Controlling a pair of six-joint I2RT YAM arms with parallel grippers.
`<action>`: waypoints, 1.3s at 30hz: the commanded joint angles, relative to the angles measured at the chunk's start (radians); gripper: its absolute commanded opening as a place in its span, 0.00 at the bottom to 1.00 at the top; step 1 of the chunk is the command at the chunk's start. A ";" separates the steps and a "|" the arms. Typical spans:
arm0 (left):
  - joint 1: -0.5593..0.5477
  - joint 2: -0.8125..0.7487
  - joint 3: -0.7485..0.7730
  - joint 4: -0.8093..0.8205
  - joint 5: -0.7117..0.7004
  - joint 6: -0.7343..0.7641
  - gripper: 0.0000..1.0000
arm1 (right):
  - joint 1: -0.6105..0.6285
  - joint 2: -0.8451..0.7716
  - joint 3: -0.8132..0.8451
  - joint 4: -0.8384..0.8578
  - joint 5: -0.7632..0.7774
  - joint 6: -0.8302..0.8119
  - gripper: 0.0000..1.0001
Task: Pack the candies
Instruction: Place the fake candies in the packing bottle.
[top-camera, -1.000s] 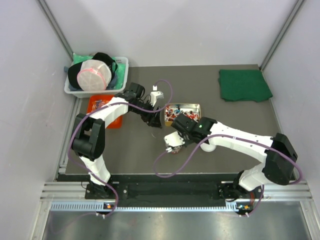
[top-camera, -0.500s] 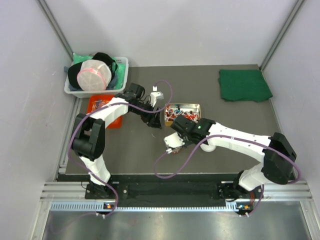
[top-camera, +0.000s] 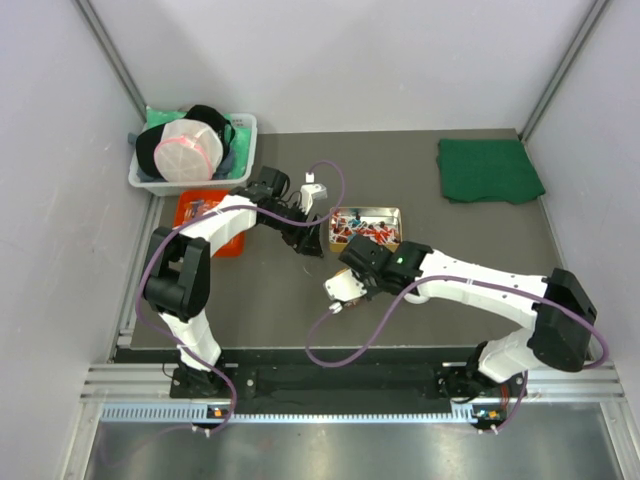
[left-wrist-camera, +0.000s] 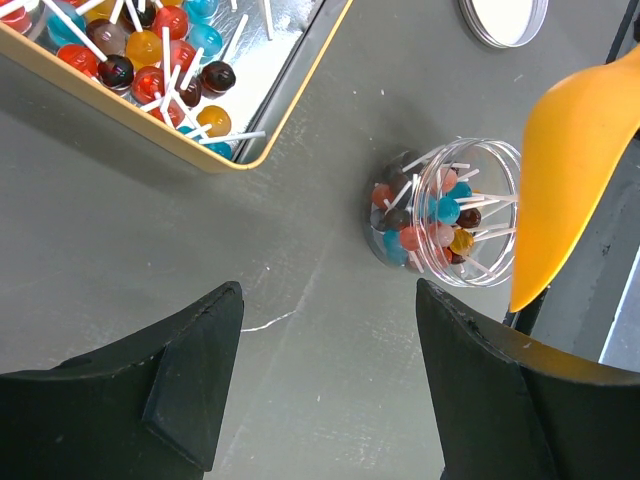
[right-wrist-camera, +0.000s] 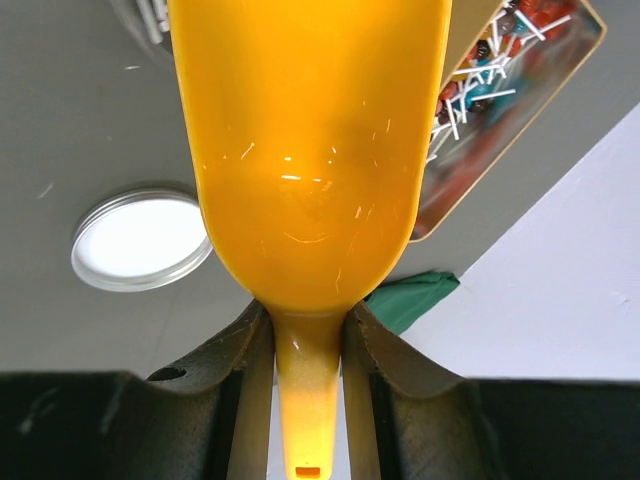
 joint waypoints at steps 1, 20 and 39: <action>0.004 -0.043 -0.002 0.030 0.026 -0.007 0.75 | 0.017 0.020 -0.004 0.075 0.061 0.002 0.00; 0.002 -0.044 -0.006 0.031 0.032 -0.004 0.75 | -0.011 -0.003 -0.036 0.145 0.119 -0.005 0.00; 0.002 -0.034 -0.005 0.037 0.039 -0.005 0.75 | -0.055 -0.091 -0.079 -0.007 -0.088 0.076 0.00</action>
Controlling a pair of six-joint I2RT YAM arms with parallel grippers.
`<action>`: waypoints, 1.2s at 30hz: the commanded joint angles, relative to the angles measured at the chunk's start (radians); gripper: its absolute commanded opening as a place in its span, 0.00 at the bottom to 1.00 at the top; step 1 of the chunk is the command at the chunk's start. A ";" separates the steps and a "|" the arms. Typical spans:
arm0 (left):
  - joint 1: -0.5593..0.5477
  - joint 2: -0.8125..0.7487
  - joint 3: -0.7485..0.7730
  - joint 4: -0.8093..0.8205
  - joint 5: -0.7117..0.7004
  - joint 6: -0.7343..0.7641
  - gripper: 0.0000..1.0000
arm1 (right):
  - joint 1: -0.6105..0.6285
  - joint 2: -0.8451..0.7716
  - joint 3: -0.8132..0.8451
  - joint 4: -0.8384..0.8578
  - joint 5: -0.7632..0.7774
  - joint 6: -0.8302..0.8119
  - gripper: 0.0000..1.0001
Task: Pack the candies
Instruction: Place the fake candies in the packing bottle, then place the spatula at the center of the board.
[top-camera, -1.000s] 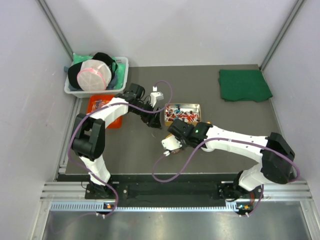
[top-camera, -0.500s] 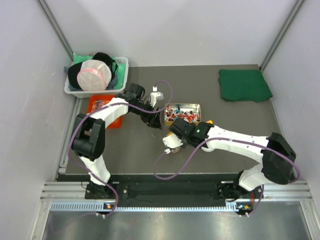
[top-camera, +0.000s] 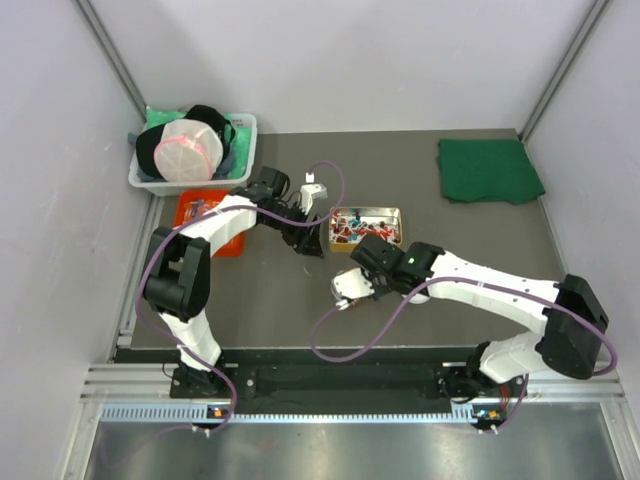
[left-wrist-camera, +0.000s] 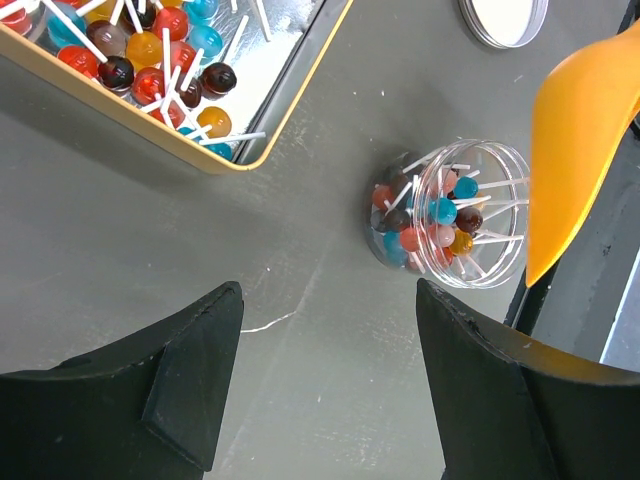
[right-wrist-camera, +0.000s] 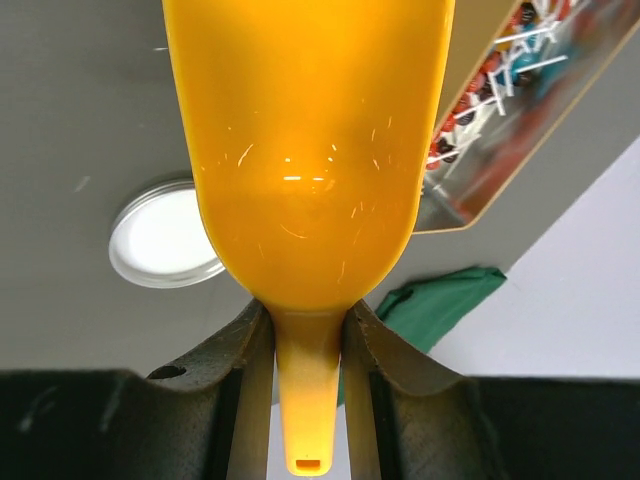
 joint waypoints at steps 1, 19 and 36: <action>0.002 -0.031 -0.002 0.032 0.038 -0.007 0.75 | -0.005 -0.031 -0.042 -0.022 -0.047 0.036 0.00; 0.010 -0.041 0.000 0.034 0.044 -0.007 0.75 | -0.104 -0.059 0.092 0.159 0.080 -0.010 0.00; 0.130 -0.103 0.006 0.045 0.073 -0.025 0.84 | -0.355 0.369 0.294 0.469 0.137 0.043 0.00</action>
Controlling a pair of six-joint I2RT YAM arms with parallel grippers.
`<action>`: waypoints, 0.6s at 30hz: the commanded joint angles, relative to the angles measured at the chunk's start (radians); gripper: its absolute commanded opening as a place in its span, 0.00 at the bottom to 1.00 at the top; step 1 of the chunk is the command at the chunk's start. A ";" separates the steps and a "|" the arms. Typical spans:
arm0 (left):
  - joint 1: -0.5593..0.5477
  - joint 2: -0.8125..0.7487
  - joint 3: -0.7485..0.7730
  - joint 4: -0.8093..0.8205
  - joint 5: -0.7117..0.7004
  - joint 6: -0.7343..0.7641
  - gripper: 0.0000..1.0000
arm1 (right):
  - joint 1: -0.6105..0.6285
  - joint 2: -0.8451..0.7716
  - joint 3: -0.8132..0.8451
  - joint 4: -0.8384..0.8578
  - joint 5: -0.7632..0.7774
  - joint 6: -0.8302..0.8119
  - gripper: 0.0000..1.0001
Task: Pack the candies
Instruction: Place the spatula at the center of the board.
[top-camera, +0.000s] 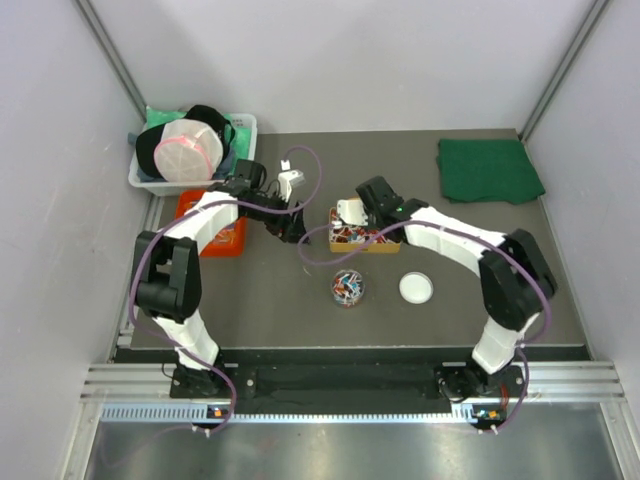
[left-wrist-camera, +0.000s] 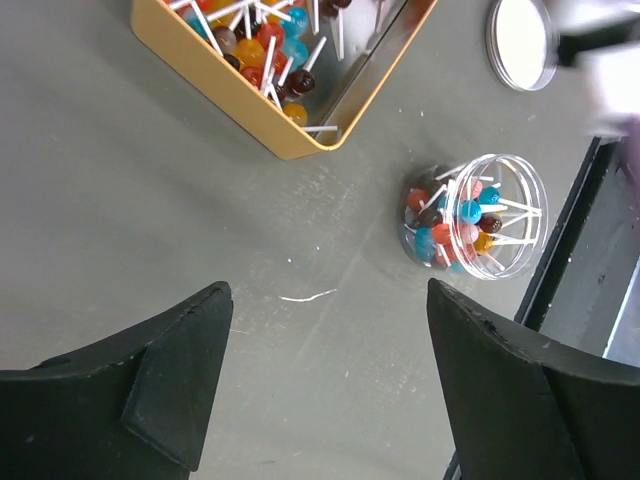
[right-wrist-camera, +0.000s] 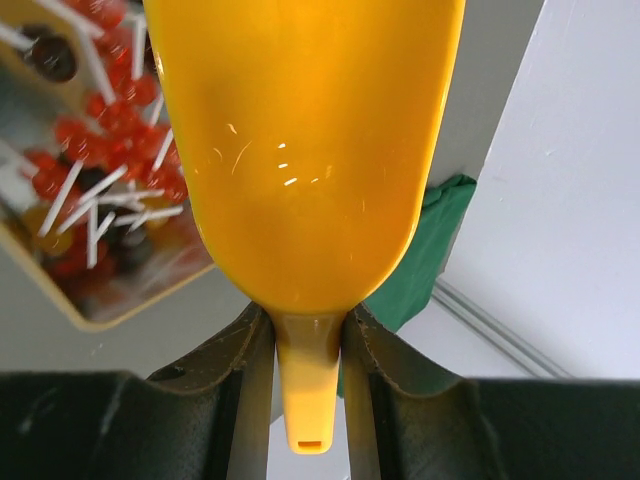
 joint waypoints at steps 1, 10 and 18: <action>0.009 -0.081 -0.011 0.044 0.037 0.002 0.85 | -0.032 0.068 0.146 0.060 0.043 0.079 0.00; 0.022 -0.117 -0.057 0.087 0.051 -0.008 0.93 | -0.198 0.159 0.286 -0.104 0.010 0.353 0.00; 0.022 -0.130 -0.072 0.100 0.048 -0.014 0.99 | -0.279 0.234 0.292 -0.159 -0.137 0.511 0.00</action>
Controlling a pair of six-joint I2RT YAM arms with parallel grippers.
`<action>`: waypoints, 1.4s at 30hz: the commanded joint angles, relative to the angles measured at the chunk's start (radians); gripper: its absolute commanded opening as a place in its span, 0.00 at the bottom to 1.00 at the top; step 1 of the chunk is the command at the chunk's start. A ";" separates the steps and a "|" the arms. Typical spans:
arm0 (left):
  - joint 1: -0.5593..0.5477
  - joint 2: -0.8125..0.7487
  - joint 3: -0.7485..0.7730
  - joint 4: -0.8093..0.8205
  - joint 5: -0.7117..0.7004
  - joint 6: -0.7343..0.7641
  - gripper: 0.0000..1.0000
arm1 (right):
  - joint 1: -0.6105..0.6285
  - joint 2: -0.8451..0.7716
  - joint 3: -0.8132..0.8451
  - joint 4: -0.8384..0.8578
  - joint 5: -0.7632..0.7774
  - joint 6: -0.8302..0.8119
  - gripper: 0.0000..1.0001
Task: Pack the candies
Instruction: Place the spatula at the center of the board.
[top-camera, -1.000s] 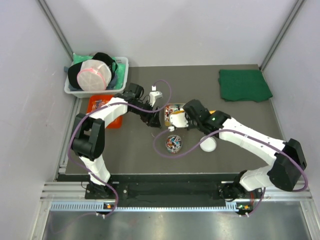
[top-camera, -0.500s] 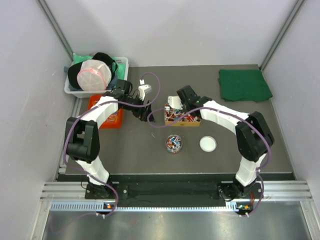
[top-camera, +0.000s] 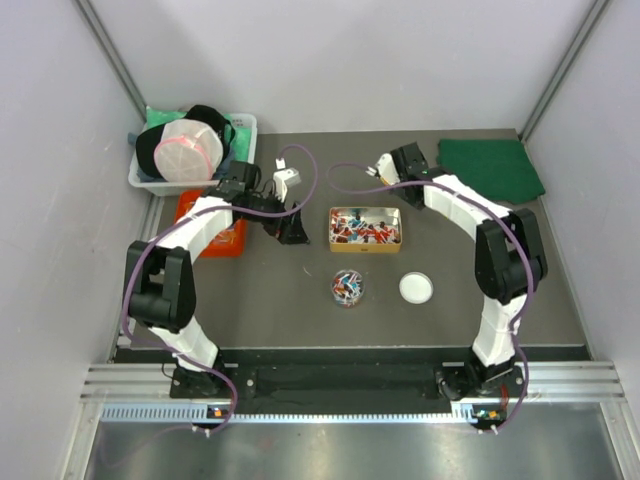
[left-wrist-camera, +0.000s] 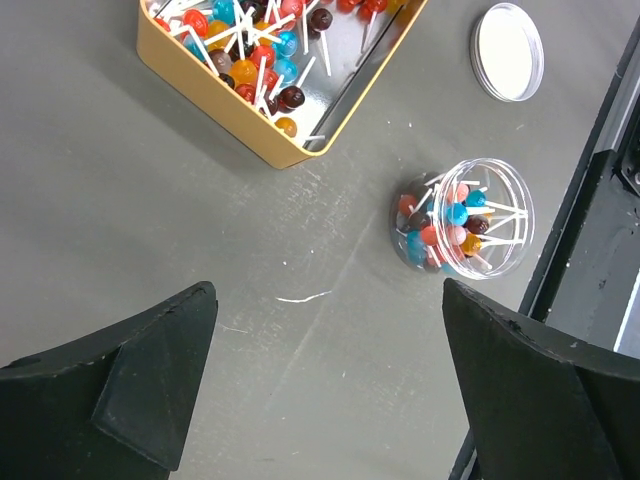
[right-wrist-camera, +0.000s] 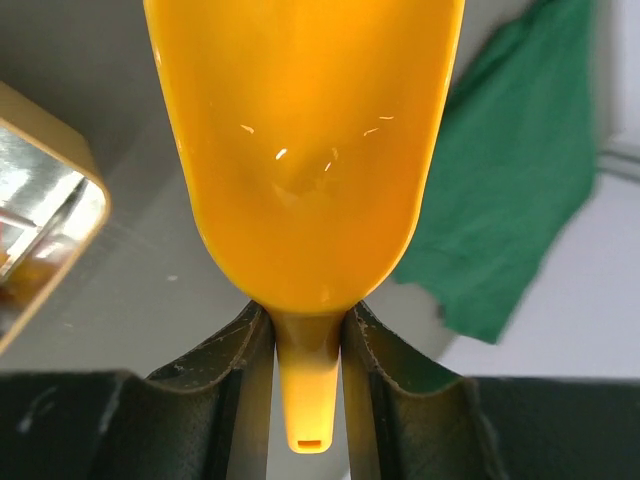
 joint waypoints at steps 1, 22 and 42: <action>0.002 -0.051 -0.023 0.050 0.030 -0.010 0.99 | -0.027 0.048 0.028 -0.050 -0.106 0.134 0.00; 0.011 -0.114 -0.064 0.088 0.016 -0.028 0.99 | -0.119 0.099 -0.038 -0.098 -0.197 0.179 0.18; 0.011 -0.146 -0.052 0.016 0.007 0.070 0.99 | -0.104 -0.503 -0.366 -0.237 -0.542 0.010 0.54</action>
